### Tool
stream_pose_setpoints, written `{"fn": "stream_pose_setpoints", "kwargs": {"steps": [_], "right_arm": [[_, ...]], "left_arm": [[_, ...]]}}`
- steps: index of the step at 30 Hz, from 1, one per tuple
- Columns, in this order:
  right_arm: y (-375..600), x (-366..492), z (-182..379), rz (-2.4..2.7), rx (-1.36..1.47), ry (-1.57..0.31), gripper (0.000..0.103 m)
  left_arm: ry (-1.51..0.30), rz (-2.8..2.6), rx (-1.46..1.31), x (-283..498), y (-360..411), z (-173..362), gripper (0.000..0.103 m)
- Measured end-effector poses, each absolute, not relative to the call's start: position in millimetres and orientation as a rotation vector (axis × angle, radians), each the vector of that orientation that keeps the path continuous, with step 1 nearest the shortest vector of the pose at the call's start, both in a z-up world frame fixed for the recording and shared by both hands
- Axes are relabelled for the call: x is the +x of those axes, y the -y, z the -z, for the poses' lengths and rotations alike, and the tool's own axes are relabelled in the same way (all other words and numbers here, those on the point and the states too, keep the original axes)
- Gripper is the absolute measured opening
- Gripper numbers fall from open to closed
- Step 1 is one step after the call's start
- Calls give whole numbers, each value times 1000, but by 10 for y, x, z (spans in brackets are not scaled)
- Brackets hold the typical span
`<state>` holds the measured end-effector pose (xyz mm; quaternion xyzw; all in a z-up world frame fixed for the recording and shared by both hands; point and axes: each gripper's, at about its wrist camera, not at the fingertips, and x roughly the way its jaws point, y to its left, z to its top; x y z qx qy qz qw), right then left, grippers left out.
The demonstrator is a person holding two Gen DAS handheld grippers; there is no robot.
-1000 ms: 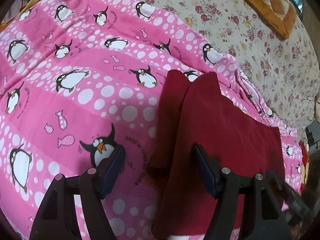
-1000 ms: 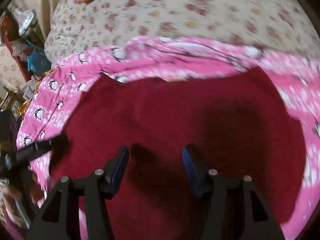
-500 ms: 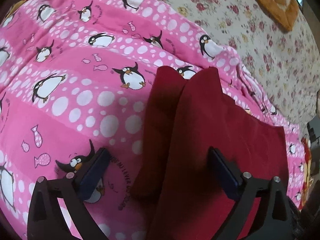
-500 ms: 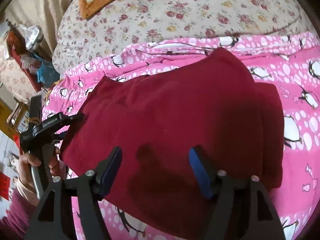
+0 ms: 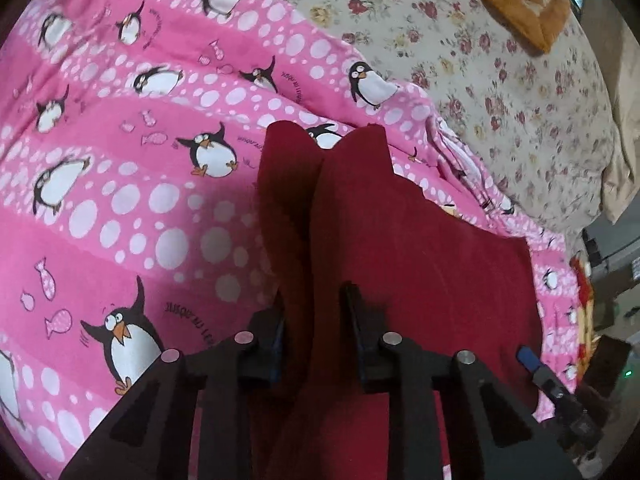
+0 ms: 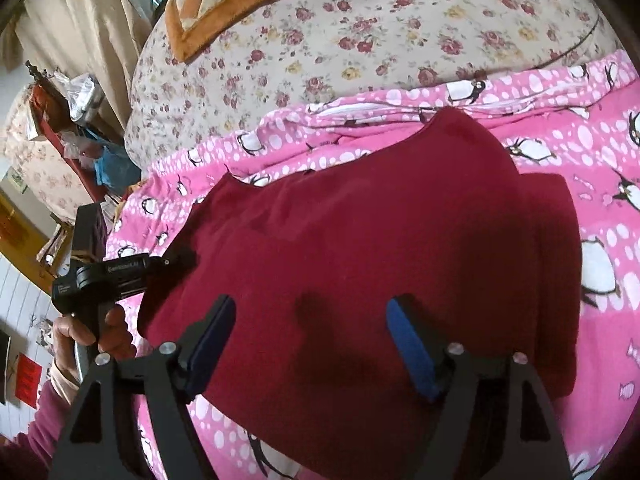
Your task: Fold small clothes
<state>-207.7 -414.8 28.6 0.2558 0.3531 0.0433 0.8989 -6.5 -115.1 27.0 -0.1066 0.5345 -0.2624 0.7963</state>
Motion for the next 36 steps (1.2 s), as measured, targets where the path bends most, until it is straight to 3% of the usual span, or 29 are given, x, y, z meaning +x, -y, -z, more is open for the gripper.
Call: {"fn": "stream_pose_setpoints", "kwargs": {"steps": [13,30,36], "right_arm": [[4113,-2073,-264,-85,494,-744,82],[4101,-2056,-272,-86,468,-734,81],[4126,-2047,-266,-92,494,-734,81]], "left_arm": [[-1128,507,-208,-104,1192,-220,16],[-1104,501,-164,-146,1229,-229,16],[-1091,523,-185,-226,1208,-348,2]]}}
